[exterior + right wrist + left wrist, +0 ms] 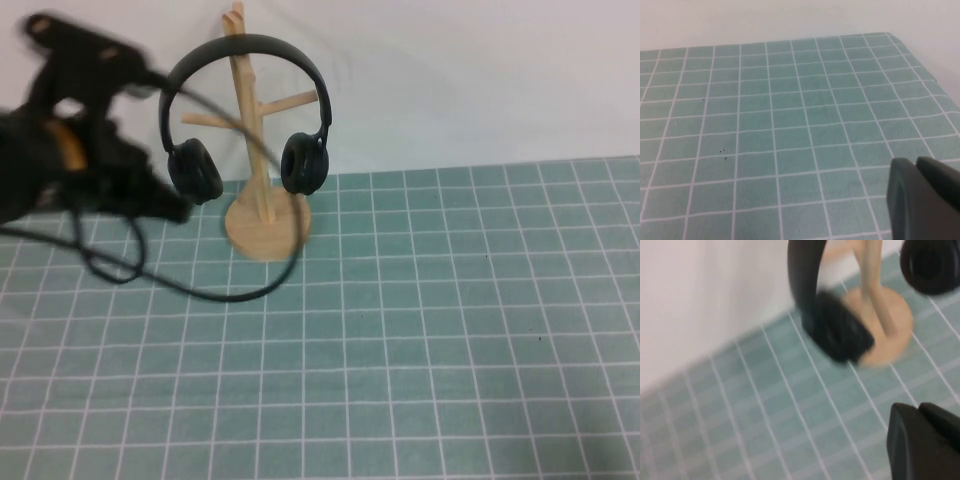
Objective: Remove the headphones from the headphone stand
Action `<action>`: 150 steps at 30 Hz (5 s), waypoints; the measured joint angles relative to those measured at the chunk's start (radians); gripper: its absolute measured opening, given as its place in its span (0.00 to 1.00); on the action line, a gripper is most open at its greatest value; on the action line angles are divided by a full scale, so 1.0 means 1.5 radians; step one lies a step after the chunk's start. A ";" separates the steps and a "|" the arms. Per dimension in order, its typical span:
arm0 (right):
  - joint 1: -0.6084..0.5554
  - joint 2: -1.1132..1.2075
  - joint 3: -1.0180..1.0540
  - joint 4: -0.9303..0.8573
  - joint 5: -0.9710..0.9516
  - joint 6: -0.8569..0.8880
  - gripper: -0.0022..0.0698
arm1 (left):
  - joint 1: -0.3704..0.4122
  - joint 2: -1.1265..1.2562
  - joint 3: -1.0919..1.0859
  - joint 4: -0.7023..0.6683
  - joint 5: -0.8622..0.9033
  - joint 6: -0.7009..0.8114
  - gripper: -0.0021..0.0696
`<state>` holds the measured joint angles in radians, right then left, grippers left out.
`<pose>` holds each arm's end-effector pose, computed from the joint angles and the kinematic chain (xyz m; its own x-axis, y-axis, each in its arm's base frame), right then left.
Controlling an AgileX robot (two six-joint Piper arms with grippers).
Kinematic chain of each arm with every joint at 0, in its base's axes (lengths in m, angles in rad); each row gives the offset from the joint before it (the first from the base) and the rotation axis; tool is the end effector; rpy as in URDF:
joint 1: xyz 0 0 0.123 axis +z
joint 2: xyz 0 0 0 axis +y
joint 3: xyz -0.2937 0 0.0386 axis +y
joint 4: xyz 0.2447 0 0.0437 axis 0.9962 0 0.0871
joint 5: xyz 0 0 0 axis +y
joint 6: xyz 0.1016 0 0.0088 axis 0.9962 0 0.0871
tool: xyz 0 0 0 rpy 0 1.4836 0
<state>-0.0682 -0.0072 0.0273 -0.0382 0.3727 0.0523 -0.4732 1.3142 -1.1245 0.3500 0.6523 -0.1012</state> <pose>0.0486 -0.0047 0.1675 -0.2985 0.0371 -0.9537 0.0864 0.9962 0.0118 0.2642 -0.1114 0.3475 -0.5252 0.4669 -0.7115 0.4084 0.8718 0.2706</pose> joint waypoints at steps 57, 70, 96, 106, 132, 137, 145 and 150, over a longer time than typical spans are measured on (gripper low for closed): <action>0.000 -0.001 0.000 -0.001 0.000 0.000 0.02 | 0.009 0.286 -0.130 0.771 -0.214 -0.532 0.09; 0.000 -0.001 0.000 -0.001 0.000 0.000 0.02 | -0.083 0.122 -0.131 0.503 -0.062 -0.361 0.09; 0.000 -0.003 0.000 -0.002 0.000 0.000 0.02 | -0.099 0.445 -0.156 -0.137 0.115 0.067 0.09; 0.000 -0.004 0.000 -0.002 0.000 0.000 0.02 | -0.098 0.495 -0.159 -0.155 0.064 0.092 0.10; 0.000 -0.004 0.000 -0.002 0.000 0.000 0.02 | -0.147 0.035 -0.016 -0.146 0.114 0.094 0.04; 0.000 -0.004 0.000 -0.002 0.000 0.000 0.02 | -0.147 -0.056 0.070 -0.149 0.095 0.079 0.04; 0.000 -0.004 0.000 -0.002 0.000 0.000 0.02 | -0.147 -0.078 0.103 -0.131 0.110 0.075 0.03; 0.000 -0.004 0.000 -0.002 0.000 0.000 0.02 | -0.147 -0.080 0.106 -0.160 0.098 -0.012 0.03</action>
<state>-0.0682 -0.0133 0.0273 -0.0408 0.3727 0.0523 -0.6932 1.1949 -0.9659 0.1101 0.7987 -0.1195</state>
